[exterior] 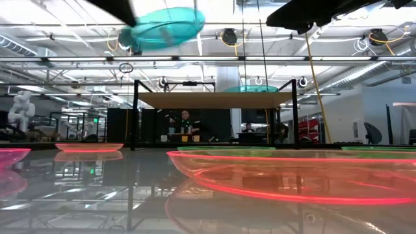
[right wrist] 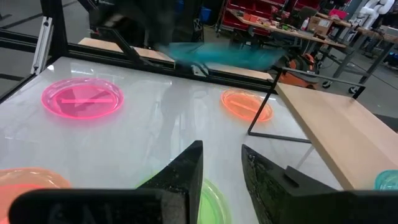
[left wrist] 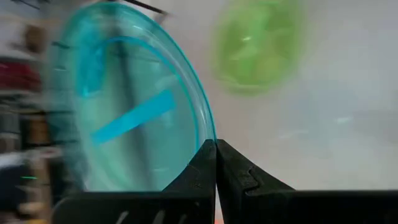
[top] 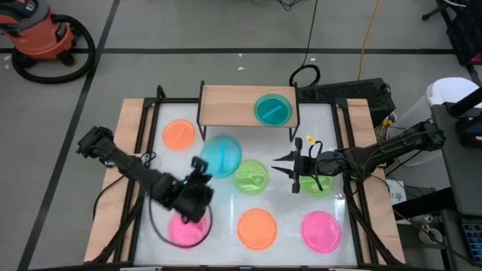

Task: Place and stack plates onto a shelf
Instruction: Stack the blue plate on top of the blue plate on the shelf

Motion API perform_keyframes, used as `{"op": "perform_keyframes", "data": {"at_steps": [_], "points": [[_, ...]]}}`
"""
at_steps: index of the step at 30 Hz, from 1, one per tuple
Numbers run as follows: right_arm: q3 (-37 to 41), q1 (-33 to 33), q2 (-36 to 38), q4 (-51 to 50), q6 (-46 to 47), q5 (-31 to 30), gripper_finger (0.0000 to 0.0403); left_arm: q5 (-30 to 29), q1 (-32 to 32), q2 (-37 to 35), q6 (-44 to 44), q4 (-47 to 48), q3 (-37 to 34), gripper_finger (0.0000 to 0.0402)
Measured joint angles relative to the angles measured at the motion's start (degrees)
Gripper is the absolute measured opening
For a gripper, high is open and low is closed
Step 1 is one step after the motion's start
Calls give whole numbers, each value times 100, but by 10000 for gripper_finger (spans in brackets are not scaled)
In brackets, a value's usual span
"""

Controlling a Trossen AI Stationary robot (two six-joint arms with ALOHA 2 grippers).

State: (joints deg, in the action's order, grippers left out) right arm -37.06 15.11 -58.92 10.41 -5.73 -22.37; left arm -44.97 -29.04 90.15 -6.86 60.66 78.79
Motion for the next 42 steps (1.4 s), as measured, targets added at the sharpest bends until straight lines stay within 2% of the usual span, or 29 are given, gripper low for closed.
{"op": "perform_keyframes", "data": {"at_steps": [4, 9, 12, 15, 20, 24, 30, 33, 37, 42], "points": [[0, -1, 0, 0, -38, 0, 93, 340, 1080, 2, -2015, -1401, 13, 1], [0, 18, 17, -64, -78, 0, 93, 1639, 2617, 68, -4021, -3032, 19, 0], [0, 128, 236, -385, -135, -14, 93, 2614, 3303, 62, -4582, -3655, 19, 0], [0, 209, 606, -619, -138, -33, 93, 3554, 3625, 63, -4685, -4008, 19, 0], [0, 274, 1150, -643, -138, -33, 93, 4166, 4009, 355, -5497, -4868, 36, 0], [0, 275, 1350, -707, 16, -4, 93, 4306, 4217, 847, -5712, -5081, 135, 0], [0, 341, 1349, -910, 204, 0, 93, 4257, 4403, 1540, -5602, -4801, 584, 7], [2, 339, 1305, -896, 207, -4, 93, 4209, 4382, 1690, -5574, -4854, 732, 27], [0, 339, 1266, -866, 206, -2, 93, 3862, 4391, 1770, -5429, -4830, 793, 63], [0, 339, 1232, -876, 203, -3, 93, 3802, 4394, 1748, -5159, -4834, 793, 111]]}}
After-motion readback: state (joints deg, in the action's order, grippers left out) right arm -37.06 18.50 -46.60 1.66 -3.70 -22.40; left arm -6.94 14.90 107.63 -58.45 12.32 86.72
